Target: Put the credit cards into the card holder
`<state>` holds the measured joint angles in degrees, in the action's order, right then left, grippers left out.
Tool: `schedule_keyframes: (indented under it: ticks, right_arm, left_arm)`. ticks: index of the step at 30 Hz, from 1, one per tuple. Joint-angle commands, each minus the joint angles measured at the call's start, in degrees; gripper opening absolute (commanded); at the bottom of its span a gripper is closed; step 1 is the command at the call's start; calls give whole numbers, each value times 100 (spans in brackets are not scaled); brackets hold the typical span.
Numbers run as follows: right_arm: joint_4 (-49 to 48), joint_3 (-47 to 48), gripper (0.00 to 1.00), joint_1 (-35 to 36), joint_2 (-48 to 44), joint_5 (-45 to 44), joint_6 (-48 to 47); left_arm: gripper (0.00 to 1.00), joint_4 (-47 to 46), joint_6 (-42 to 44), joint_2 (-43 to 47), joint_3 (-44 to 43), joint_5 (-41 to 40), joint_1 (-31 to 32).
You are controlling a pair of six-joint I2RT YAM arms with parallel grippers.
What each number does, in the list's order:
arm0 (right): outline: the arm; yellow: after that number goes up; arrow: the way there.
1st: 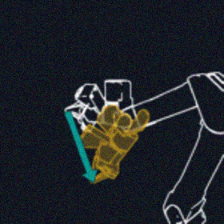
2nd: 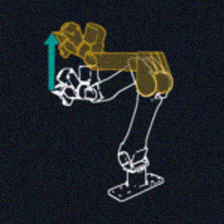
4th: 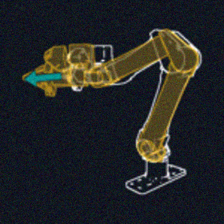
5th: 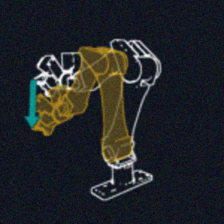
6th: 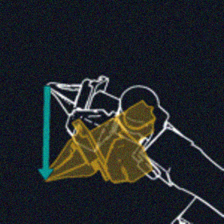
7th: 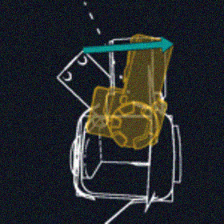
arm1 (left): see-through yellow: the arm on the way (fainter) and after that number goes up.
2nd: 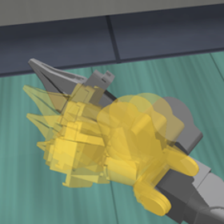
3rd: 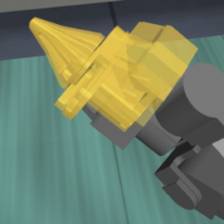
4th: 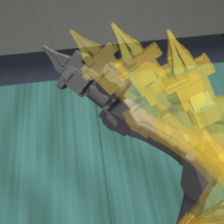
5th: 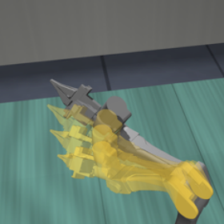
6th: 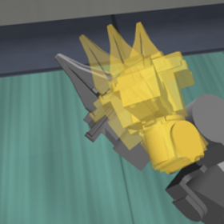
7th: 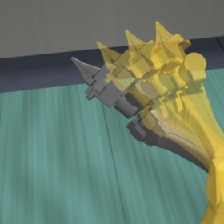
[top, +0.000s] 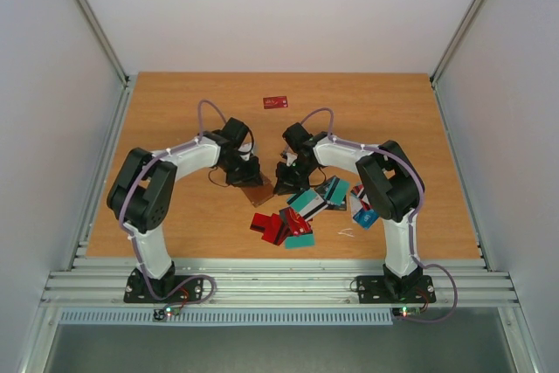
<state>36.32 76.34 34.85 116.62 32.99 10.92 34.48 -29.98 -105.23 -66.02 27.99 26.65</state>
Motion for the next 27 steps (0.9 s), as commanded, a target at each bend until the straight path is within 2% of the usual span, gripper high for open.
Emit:
schedule_keyframes:
  ticks: [1,10,16,22,27]
  right_arm:
    - [-96,11,12,39,-21,32,43]
    - [-2,22,12,34,-16,-5,-45]
    - [76,123,12,39,-7,-9,-72]
    - [349,491,10,39,-34,-11,18]
    - [52,589,11,43,-156,524,388]
  left_arm:
    - [14,-237,-13,-121,-157,-37,-29]
    - [8,-278,-48,-270,-318,22,-29]
    - [0,-218,-57,-274,-353,20,-25]
    - [0,168,-40,-182,-485,-233,-20]
    - [0,247,-8,-215,-491,-246,-25]
